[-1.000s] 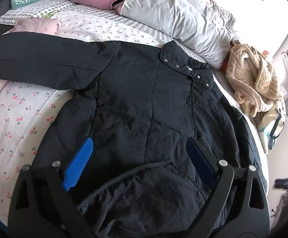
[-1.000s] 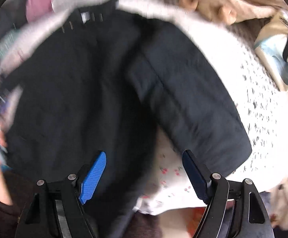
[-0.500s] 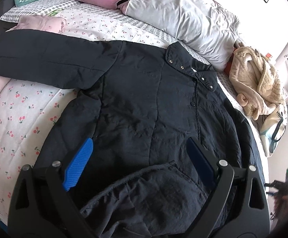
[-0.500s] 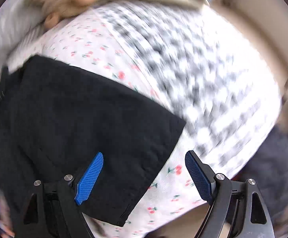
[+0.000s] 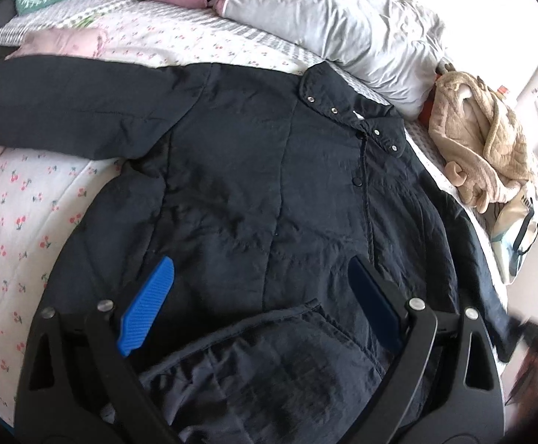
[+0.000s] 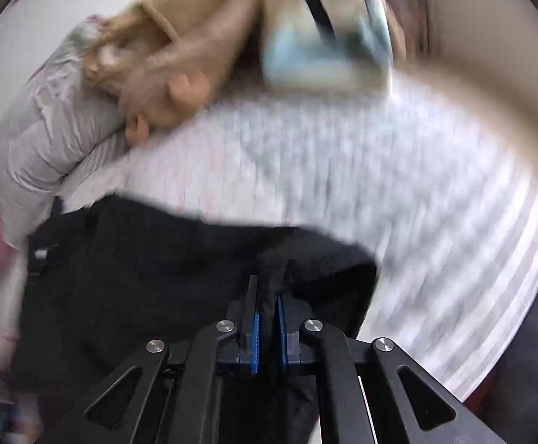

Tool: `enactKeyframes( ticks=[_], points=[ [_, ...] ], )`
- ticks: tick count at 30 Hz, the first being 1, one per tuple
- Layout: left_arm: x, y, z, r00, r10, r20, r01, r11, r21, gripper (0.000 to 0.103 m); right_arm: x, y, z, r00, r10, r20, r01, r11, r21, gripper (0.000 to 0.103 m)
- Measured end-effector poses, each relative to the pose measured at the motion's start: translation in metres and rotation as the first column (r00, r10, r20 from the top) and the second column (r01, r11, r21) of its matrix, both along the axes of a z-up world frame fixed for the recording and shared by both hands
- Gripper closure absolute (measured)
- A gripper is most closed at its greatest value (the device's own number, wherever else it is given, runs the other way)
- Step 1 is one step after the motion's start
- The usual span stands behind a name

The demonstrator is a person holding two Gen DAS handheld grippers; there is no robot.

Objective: Fold large clothes

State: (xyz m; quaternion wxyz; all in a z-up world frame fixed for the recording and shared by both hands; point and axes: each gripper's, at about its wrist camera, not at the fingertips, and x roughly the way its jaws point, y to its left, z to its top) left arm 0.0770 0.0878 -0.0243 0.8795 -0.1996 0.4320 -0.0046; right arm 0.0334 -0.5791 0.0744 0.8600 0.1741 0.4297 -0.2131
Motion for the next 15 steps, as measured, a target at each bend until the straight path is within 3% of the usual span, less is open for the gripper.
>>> enactKeyframes(
  ticks=[1, 3, 4, 5, 6, 8, 11, 13, 14, 15],
  points=[
    [0.001, -0.002, 0.0, 1.0, -0.004, 0.006, 0.004, 1.0, 0.008, 0.008, 0.011, 0.002, 0.014, 1.0, 0.01, 0.012, -0.009, 0.991, -0.132, 0.097],
    [0.002, -0.006, -0.001, 1.0, -0.012, 0.012, 0.011, 1.0, 0.029, 0.008, 0.034, 0.005, 0.038, 0.999, 0.025, 0.03, -0.011, 0.915, -0.403, 0.097],
    [0.003, -0.009, -0.002, 1.0, -0.015, 0.012, 0.014, 0.999, 0.038, 0.008, 0.044, 0.004, 0.042, 0.999, 0.041, 0.03, -0.02, 0.863, -0.504, 0.097],
    [0.004, -0.011, -0.003, 1.0, -0.019, 0.012, 0.018, 0.999, 0.046, 0.008, 0.053, -0.003, 0.042, 0.999, 0.043, 0.021, -0.024, 0.835, -0.55, 0.097],
    [0.005, -0.013, -0.004, 1.0, -0.023, 0.009, 0.022, 0.998, 0.057, 0.008, 0.066, -0.01, 0.037, 1.0, 0.03, 0.006, -0.021, 0.81, -0.586, 0.097],
    [0.009, -0.018, -0.006, 1.0, -0.03, 0.001, 0.029, 0.997, 0.077, 0.008, 0.088, -0.027, 0.015, 1.0, -0.01, -0.024, -0.007, 0.797, -0.604, 0.097],
    [0.014, -0.024, -0.009, 0.999, -0.041, -0.008, 0.041, 0.994, 0.097, 0.008, 0.109, -0.058, -0.043, 0.984, -0.098, -0.146, -0.004, 0.817, -0.576, 0.094],
    [0.016, -0.026, -0.01, 0.999, -0.046, -0.016, 0.048, 0.993, 0.105, 0.008, 0.113, -0.073, -0.085, 0.954, -0.146, -0.262, -0.019, 0.843, -0.538, 0.085],
    [0.017, -0.026, -0.011, 0.999, -0.048, -0.02, 0.05, 0.993, 0.108, 0.008, 0.11, -0.073, -0.095, 0.953, -0.157, -0.259, -0.012, 0.835, -0.55, 0.083],
    [0.018, -0.027, -0.011, 0.998, -0.049, -0.025, 0.052, 0.993, 0.109, 0.008, 0.109, -0.068, -0.092, 0.954, -0.175, -0.242, -0.004, 0.804, -0.595, 0.076]
  ],
)
